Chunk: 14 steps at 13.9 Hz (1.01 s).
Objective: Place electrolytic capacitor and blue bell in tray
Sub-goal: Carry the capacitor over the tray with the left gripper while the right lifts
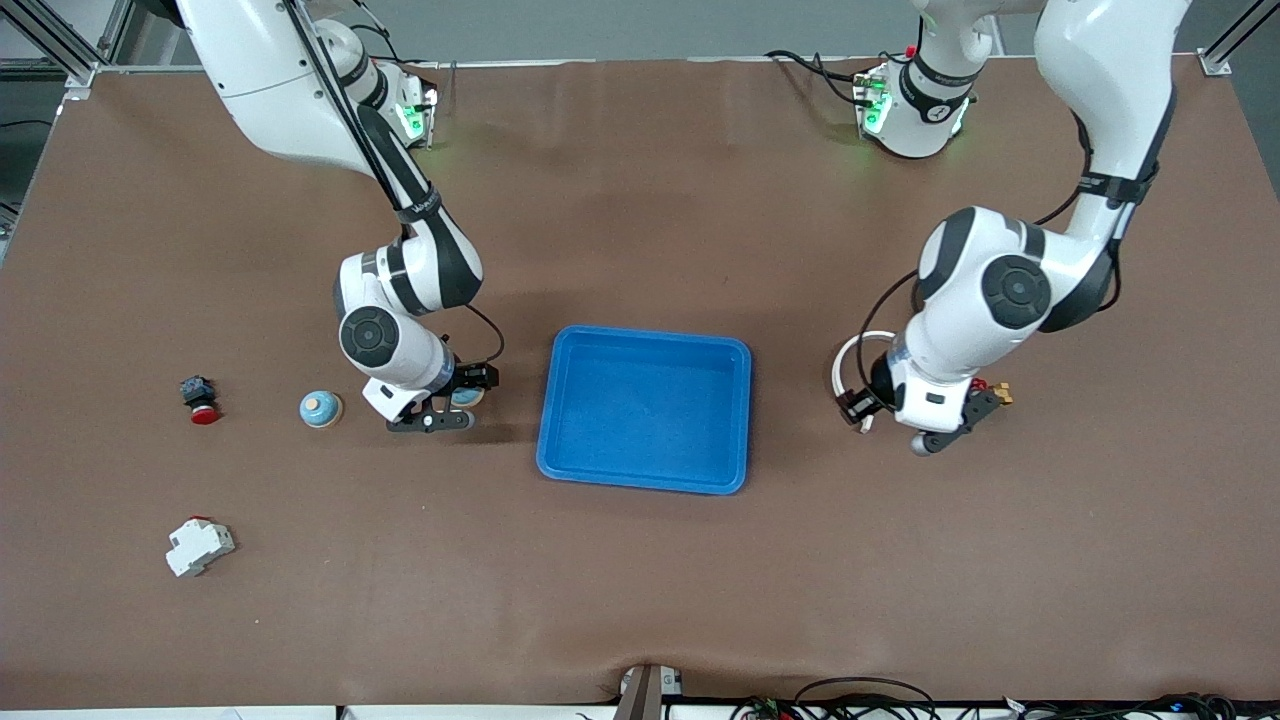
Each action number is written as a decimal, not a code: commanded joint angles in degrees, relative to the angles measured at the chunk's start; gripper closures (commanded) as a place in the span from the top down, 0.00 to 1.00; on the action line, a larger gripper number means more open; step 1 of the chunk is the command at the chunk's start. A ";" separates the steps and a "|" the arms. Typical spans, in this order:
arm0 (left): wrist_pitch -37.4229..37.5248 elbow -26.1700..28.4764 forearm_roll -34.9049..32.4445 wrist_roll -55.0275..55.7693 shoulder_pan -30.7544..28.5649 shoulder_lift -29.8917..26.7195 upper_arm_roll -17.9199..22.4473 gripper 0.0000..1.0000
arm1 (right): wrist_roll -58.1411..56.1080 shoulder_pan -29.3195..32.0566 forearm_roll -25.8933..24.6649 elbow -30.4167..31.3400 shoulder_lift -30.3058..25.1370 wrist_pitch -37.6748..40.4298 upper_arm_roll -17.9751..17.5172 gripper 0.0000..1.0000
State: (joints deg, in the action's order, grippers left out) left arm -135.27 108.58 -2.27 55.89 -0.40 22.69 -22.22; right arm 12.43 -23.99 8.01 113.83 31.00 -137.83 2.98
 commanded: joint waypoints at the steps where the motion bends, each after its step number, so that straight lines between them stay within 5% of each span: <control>1: 0.72 -1.62 -0.64 4.92 3.12 1.82 0.34 0.00 | -0.74 -0.35 0.60 0.08 0.12 -0.60 0.19 0.53; 4: 0.36 -3.02 -0.72 10.10 6.28 3.84 0.43 0.00 | -0.91 -0.71 0.52 0.08 0.12 -0.51 0.19 0.23; 9: 0.36 -9.26 -0.72 20.56 12.96 9.47 0.78 0.00 | 0.84 -2.03 0.69 -1.58 -4.62 8.87 0.19 0.22; 14: 0.27 -11.20 -5.97 27.32 16.57 13.51 1.04 0.00 | 7.06 -3.07 1.22 -10.54 -5.42 18.73 0.01 0.20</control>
State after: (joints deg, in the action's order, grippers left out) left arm -135.38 99.26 -4.34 79.59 14.80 34.10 -21.85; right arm 16.24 -25.77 8.15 105.81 25.65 -120.76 2.82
